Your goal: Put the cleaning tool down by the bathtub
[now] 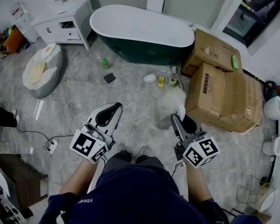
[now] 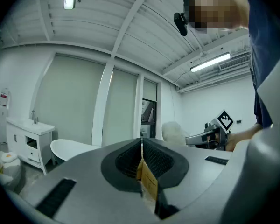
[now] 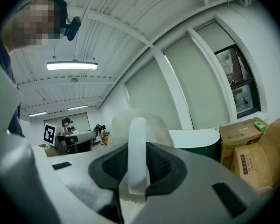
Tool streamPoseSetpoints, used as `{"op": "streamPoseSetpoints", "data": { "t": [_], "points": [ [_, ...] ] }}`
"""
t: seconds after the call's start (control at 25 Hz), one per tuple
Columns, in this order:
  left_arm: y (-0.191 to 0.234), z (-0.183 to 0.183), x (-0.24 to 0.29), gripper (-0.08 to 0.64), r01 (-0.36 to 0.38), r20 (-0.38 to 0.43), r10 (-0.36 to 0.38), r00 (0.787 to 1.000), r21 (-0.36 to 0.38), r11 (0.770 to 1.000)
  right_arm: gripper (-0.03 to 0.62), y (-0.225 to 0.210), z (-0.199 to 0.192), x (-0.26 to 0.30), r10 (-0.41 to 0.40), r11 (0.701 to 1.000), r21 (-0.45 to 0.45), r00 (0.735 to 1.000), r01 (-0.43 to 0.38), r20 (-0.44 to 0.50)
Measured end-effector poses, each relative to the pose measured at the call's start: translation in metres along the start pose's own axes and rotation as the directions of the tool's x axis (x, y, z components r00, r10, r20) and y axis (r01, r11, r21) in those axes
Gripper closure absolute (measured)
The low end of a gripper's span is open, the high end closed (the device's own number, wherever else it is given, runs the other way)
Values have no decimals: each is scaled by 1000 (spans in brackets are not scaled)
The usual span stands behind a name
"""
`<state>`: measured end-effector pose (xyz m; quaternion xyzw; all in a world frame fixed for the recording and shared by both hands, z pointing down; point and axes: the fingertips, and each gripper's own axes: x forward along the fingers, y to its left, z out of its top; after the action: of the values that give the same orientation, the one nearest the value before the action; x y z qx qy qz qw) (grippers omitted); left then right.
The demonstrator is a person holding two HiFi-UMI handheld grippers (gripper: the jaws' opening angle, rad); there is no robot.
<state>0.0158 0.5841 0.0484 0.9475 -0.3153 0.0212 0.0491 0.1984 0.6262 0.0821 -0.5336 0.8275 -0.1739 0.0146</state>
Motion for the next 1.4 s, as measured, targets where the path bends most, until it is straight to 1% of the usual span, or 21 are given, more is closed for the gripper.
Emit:
{"op": "streamPoseSetpoints", "data": {
  "t": [0.56, 1.0, 1.4],
  "points": [
    [-6, 2, 10, 523, 7, -5, -7, 1000, 8, 1000, 497, -2, 7, 0, 5, 1000, -22, 1000, -4, 23],
    [-17, -1, 11, 523, -10, -2, 10, 1000, 5, 1000, 499, -6, 8, -8, 25, 999, -35, 999, -24, 22],
    [-33, -11, 19, 523, -52, -4, 52, 999, -6, 999, 499, -27, 1, -18, 56, 998, -38, 998, -56, -1]
  ]
}}
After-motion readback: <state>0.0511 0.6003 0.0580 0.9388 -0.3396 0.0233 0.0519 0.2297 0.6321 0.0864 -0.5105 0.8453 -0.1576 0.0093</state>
